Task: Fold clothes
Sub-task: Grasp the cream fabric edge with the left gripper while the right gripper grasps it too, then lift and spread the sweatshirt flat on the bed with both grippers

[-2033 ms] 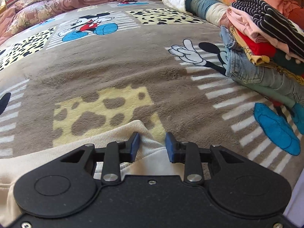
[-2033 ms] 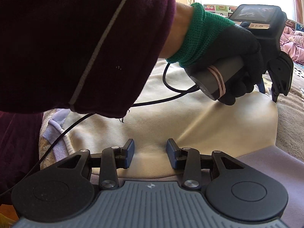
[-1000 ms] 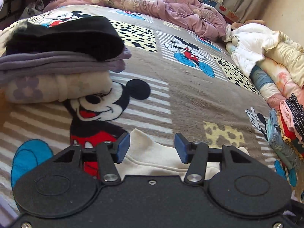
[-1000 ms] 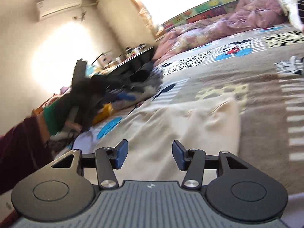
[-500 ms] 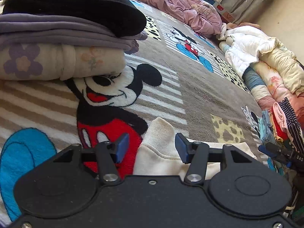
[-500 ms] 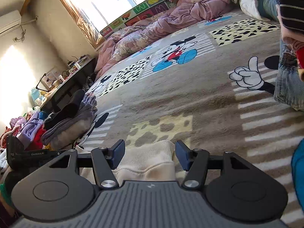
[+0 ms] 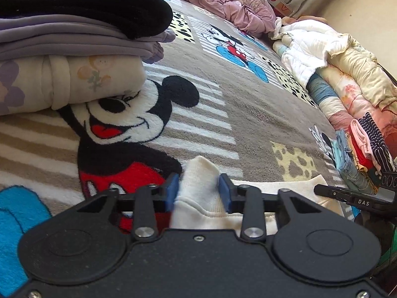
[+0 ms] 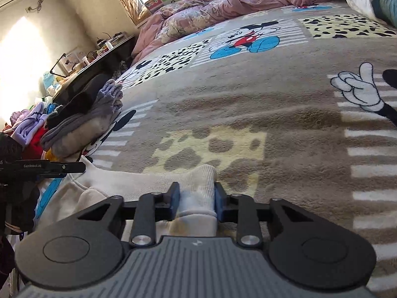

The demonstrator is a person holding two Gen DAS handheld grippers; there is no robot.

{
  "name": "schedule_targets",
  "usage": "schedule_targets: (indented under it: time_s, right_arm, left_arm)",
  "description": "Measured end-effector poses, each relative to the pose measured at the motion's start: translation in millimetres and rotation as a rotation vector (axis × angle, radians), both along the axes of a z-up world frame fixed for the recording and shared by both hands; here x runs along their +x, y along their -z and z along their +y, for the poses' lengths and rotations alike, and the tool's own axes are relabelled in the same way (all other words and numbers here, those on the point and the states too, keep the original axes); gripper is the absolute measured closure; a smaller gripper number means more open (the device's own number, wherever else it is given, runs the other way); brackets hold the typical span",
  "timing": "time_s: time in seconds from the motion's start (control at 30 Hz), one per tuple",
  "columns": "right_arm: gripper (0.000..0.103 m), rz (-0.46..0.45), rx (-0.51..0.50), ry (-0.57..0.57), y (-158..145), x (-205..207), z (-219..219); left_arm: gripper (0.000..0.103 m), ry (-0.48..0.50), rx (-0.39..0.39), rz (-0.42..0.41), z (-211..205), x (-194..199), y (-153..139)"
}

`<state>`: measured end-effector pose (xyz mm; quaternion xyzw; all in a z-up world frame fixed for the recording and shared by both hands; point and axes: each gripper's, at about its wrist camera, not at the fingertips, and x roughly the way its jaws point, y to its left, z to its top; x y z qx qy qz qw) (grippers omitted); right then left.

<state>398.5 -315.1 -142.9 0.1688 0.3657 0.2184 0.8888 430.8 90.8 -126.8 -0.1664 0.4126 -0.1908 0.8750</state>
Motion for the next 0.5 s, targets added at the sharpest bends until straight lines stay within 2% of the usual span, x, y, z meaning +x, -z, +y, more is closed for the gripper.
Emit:
schedule_targets:
  time_s: [0.03, 0.07, 0.3, 0.5]
  right_arm:
    - [0.085, -0.02, 0.014, -0.011, -1, -2, -2]
    - [0.089, -0.039, 0.029, -0.022, -3, -4, -4]
    - [0.091, -0.233, 0.046, -0.11, -29, -31, -1]
    - [0.091, -0.474, -0.009, -0.28, -63, -104, 3]
  left_arm:
    - [0.088, 0.002, -0.002, -0.01, 0, -2, -1]
    - [0.093, 0.009, -0.015, -0.026, 0, -5, -4]
    - [0.095, 0.044, -0.043, -0.177, 3, -45, -32]
    - [0.096, 0.151, 0.064, -0.401, 5, -125, -56]
